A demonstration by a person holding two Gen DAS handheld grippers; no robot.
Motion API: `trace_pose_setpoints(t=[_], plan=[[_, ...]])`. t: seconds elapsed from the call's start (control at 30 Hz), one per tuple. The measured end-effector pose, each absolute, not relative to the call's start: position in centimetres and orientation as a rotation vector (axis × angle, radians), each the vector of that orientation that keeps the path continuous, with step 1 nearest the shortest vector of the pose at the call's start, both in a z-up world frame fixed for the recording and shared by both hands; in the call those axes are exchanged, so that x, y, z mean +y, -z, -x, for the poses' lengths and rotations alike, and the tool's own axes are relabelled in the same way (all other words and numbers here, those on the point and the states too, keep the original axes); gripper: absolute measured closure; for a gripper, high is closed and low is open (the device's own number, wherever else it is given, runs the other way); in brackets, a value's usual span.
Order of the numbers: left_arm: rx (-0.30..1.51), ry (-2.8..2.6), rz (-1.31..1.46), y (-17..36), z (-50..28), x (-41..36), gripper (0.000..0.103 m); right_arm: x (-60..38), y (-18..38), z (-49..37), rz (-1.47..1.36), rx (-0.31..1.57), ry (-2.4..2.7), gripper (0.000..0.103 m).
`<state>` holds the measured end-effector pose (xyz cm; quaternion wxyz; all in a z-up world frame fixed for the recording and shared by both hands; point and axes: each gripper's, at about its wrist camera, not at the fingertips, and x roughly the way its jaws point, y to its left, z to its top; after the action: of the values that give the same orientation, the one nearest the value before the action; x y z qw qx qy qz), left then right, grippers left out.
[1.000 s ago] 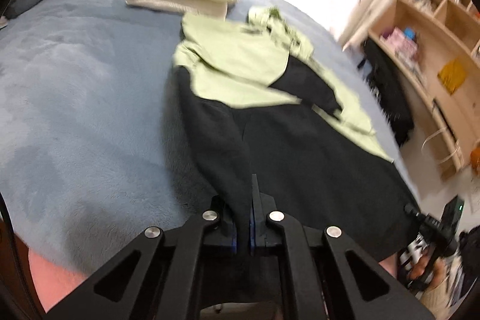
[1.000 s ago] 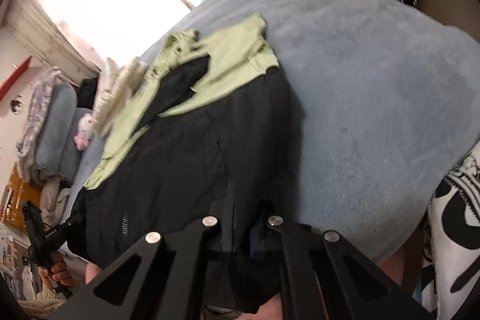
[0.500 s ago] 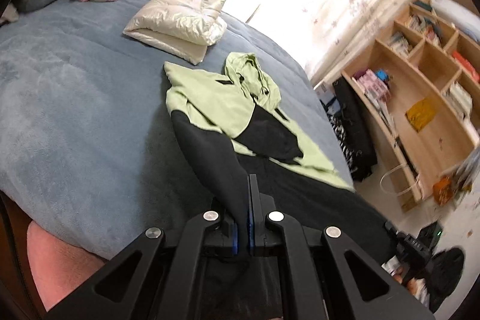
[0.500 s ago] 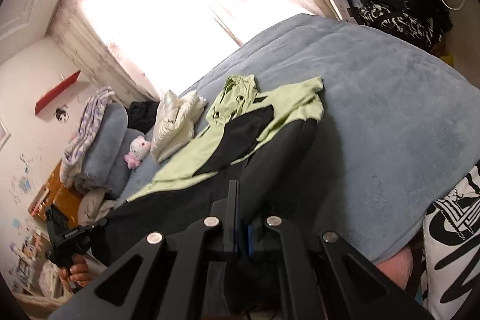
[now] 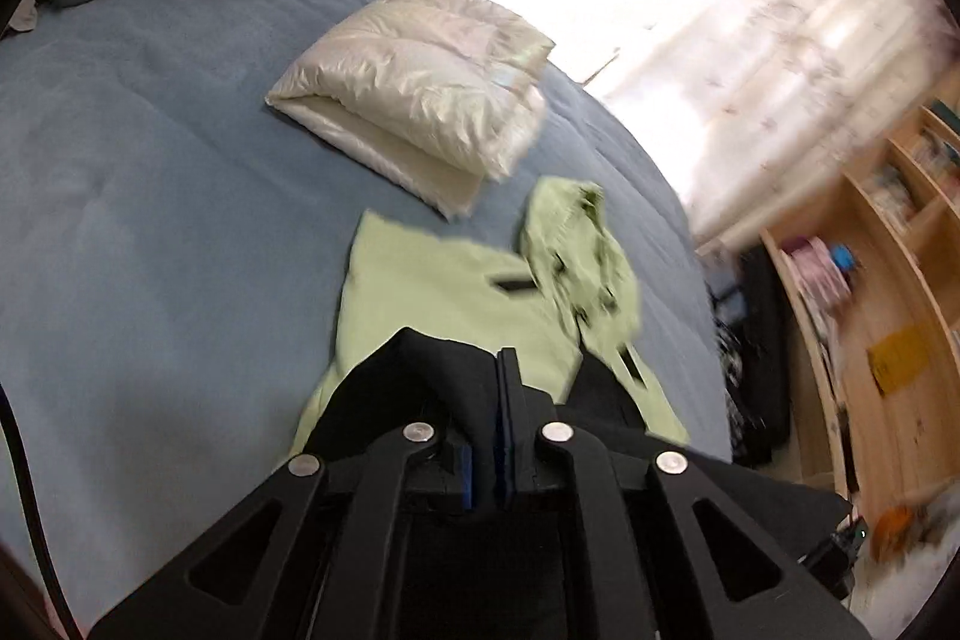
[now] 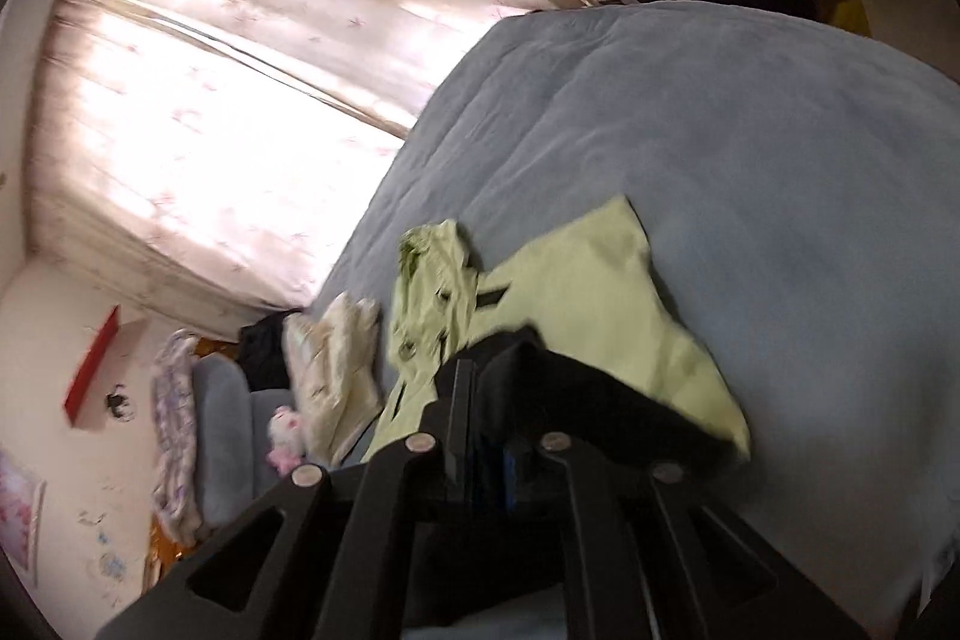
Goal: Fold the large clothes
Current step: 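Grasp the black hem with both grippers and lift it, then fold the black hem up toward the hood with both grippers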
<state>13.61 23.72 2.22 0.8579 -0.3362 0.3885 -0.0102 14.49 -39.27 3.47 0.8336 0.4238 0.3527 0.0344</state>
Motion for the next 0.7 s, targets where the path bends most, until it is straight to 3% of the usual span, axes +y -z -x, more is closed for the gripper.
trace_pose_setpoints(t=[0.03, 0.07, 0.1, 0.13, 0.17, 0.33, 0.7], plan=[[0.831, 0.007, 0.709, -1.5, -16.3, 23.9, 0.092, -39.4, -3.3, -17.0, -0.896, 0.759, -0.062, 0.093], [0.841, -0.011, 0.716, -0.9, -18.2, 24.1, 0.088, -39.4, -2.9, -19.5, -0.892, 0.777, -0.054, 0.080], [0.850, -0.037, 0.733, -0.1, -20.3, 24.5, 0.074, -39.4, -2.4, -22.2, -0.893, 0.798, -0.044, 0.054], [0.853, -0.045, 0.748, 0.7, -21.6, 24.7, 0.060, -39.5, -2.0, -23.9, -0.900, 0.808, -0.030, 0.042], [0.852, -0.061, 0.768, 1.3, -22.8, 25.0, 0.057, -39.5, -1.5, -25.3, -0.908, 0.802, -0.013, 0.026], [0.902, -0.135, 0.704, 5.1, -26.9, 25.1, 0.056, -39.3, 1.7, -30.0, -0.880, 0.817, 0.001, 0.025], [0.999, 0.197, 0.041, 9.3, -25.5, 18.2, 0.054, -40.8, 8.5, -32.0, -0.538, 0.955, 0.058, 0.025]])
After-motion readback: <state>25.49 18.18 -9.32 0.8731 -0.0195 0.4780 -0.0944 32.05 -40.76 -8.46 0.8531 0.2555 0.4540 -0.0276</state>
